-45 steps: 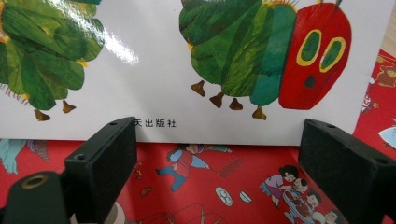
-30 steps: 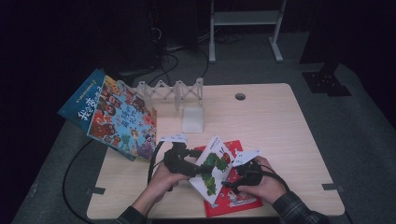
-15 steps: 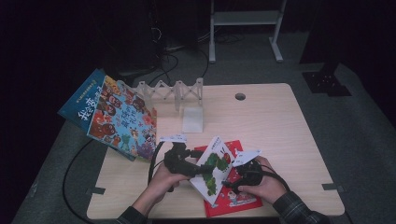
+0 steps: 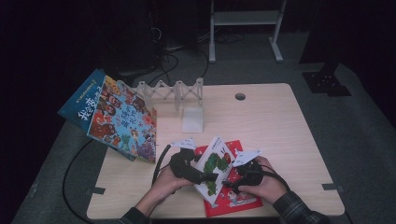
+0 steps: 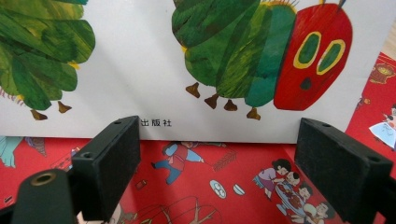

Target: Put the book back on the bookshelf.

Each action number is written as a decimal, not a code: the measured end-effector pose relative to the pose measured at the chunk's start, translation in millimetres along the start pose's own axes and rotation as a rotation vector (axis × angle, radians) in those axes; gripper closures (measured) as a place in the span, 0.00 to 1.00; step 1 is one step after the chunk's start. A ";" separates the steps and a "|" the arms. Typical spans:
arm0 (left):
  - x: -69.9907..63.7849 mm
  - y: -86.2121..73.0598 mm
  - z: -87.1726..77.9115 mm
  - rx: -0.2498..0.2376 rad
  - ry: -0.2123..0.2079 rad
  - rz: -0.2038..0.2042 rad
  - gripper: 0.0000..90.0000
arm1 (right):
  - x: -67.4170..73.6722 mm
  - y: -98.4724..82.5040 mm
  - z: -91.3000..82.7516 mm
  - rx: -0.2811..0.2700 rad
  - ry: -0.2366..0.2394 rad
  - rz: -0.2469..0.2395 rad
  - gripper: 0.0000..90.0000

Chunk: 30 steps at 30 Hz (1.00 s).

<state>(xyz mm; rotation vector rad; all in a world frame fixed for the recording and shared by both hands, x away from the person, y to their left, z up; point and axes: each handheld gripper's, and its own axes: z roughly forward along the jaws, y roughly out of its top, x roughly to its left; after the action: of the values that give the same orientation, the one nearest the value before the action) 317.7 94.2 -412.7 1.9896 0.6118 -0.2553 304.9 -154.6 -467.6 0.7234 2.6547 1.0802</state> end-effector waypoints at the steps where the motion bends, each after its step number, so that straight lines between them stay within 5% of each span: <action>1: 0.5 0.4 -0.6 -0.004 0.000 0.000 0.06 | -0.1 -0.3 -0.1 0.000 -0.001 -0.002 0.15; 7: 4.4 2.9 -5.1 0.006 0.007 -0.012 0.08 | -0.9 -1.4 0.4 0.009 -0.006 -0.006 0.15; 15: 13.0 7.7 -10.6 0.019 0.016 -0.061 0.27 | -3.9 -2.2 -1.1 0.008 -0.014 0.005 0.18; 30: 23.0 19.8 -14.3 0.119 0.112 -0.155 0.63 | -6.5 -3.7 -1.6 0.006 -0.020 0.011 0.20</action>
<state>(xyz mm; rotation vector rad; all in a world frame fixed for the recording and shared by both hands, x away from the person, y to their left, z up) 346.5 106.4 -400.5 2.0838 0.8420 -0.2811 308.5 -161.2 -469.1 0.7462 2.6419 1.0620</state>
